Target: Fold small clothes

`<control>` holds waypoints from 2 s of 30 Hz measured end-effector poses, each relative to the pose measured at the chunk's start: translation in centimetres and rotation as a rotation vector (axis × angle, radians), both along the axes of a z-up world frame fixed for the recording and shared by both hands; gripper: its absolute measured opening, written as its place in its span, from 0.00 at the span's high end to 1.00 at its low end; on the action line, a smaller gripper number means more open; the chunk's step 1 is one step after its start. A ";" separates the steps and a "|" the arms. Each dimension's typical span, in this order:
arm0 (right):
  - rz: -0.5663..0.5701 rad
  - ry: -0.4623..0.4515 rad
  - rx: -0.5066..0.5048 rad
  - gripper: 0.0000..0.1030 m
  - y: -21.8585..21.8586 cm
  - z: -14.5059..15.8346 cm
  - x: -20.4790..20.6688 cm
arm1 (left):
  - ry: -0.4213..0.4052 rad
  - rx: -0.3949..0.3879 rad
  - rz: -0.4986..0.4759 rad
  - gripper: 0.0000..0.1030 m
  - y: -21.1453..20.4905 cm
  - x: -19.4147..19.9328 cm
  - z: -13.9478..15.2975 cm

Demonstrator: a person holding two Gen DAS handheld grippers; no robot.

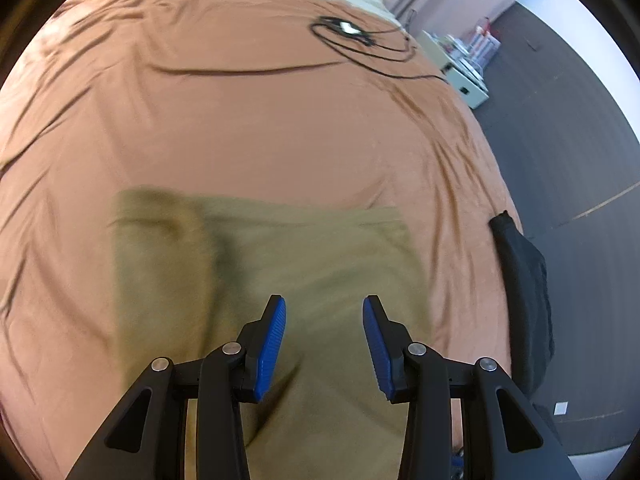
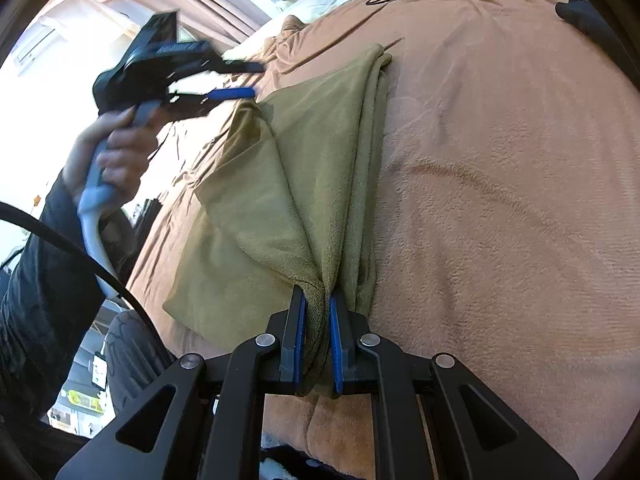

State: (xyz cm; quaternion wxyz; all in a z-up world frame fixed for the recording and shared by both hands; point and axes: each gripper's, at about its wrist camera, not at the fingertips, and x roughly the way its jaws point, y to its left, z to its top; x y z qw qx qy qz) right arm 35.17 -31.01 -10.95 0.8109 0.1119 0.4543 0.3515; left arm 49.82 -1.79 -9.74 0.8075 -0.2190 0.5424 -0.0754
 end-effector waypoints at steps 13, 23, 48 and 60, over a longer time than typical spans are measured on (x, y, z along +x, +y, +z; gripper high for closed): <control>-0.031 -0.082 -0.095 0.87 2.2 0.8 -1.5 | 0.009 -0.062 0.104 0.39 4.7 -8.5 -1.4; -0.005 -0.069 -0.089 0.77 2.2 0.7 -2.0 | 0.056 -0.227 0.101 0.39 3.8 -11.4 -4.2; 0.011 -0.070 -0.117 0.88 2.4 0.1 -2.1 | -0.107 -0.224 -0.015 0.90 -2.0 -4.2 1.9; 0.012 -0.039 -0.070 0.92 1.2 -0.2 -2.0 | -0.056 -0.187 -0.052 0.90 -5.3 1.2 -0.4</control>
